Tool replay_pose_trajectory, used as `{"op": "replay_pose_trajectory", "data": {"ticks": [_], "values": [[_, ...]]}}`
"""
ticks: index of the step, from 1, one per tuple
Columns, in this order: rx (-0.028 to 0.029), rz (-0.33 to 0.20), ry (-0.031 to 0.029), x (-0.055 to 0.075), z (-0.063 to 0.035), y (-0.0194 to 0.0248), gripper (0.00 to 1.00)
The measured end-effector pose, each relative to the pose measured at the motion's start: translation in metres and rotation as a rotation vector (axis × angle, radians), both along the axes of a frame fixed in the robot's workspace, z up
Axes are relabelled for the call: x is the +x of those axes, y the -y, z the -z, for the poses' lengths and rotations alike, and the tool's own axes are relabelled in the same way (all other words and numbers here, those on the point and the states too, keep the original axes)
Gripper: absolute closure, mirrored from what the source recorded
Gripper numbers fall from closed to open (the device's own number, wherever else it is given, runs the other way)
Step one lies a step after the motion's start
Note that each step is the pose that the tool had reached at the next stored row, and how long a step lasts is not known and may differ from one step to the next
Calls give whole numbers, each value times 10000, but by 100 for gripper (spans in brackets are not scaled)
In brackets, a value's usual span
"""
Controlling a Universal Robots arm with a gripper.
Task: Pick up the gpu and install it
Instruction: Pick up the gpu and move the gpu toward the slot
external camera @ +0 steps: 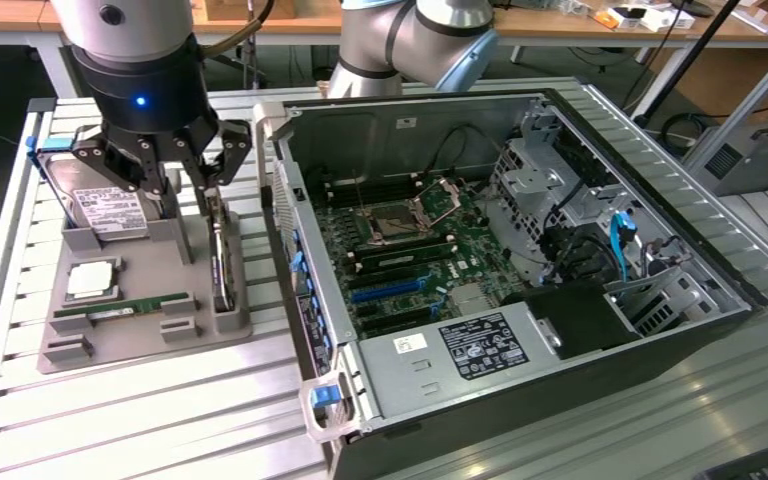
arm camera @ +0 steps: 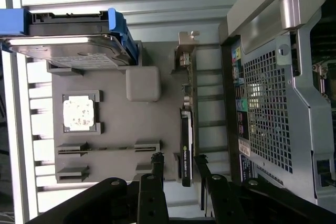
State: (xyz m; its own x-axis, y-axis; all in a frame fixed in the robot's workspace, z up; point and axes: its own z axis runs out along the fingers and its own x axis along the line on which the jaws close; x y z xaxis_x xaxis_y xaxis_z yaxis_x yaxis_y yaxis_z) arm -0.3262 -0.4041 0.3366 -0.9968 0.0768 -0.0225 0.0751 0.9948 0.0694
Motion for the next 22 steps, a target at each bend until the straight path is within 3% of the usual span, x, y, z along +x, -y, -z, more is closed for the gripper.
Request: {"op": "replay_pose_trajectory", "data": {"ticks": [9,11,22], "values": [[0,0,0,0,67,1,64],[0,0,0,0,121,1,64],[-1,0,1,4,140,2,64]]}}
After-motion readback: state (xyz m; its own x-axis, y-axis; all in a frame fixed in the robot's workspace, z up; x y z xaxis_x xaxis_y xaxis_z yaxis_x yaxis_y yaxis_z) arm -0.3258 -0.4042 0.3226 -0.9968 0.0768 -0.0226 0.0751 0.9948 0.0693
